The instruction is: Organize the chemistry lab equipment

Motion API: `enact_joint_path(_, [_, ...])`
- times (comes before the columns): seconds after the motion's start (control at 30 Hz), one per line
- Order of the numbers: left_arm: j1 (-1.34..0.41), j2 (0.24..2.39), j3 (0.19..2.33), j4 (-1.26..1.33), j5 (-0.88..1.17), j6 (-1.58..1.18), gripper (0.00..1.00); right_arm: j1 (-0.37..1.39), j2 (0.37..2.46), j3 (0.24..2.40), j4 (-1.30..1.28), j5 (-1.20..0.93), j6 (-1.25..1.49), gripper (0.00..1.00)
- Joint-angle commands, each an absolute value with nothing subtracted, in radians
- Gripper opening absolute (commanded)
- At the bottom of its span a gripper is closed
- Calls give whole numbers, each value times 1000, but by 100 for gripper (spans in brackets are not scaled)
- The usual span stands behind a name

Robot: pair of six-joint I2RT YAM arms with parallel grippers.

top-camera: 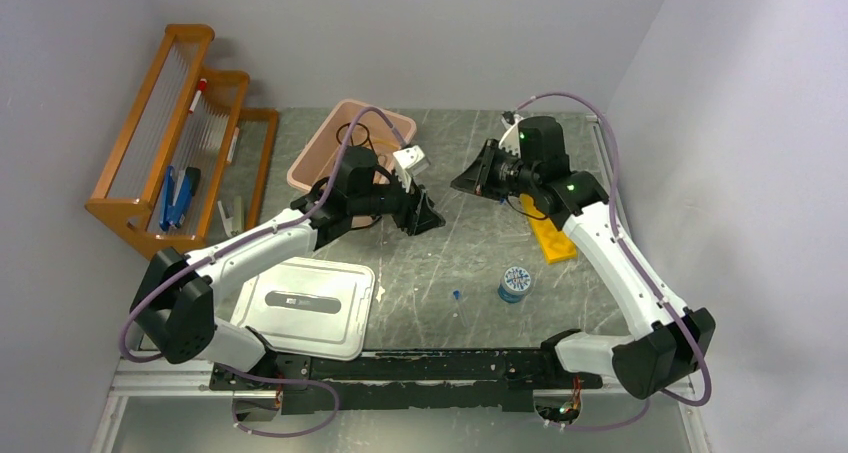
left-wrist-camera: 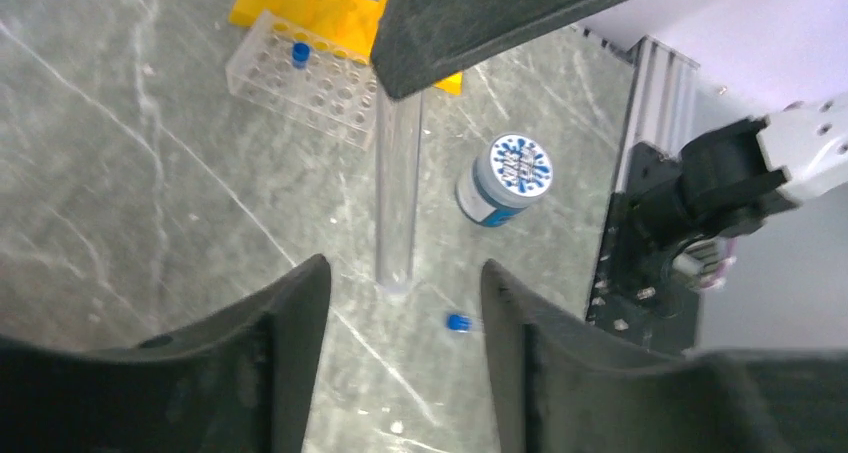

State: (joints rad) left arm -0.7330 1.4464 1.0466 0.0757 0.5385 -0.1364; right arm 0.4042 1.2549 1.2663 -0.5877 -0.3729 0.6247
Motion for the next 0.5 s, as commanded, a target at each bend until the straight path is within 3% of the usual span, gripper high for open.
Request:
enact_joint_path(0.0, [-716, 1442, 1068, 79, 477, -178, 74, 397, 1191, 1228, -538, -221, 544, 8])
enact_joint_path(0.13, [-705, 1412, 1036, 97, 442, -227, 81, 397, 1109, 1085, -437, 20, 409, 8])
enact_joint_path(0.3, [-704, 1398, 1037, 59, 442, -239, 78, 397, 1067, 942, -284, 268, 246, 8])
enact_joint_path(0.47, [-704, 1389, 1035, 57, 467, -253, 77, 398, 1082, 820, -75, 353, 136, 8])
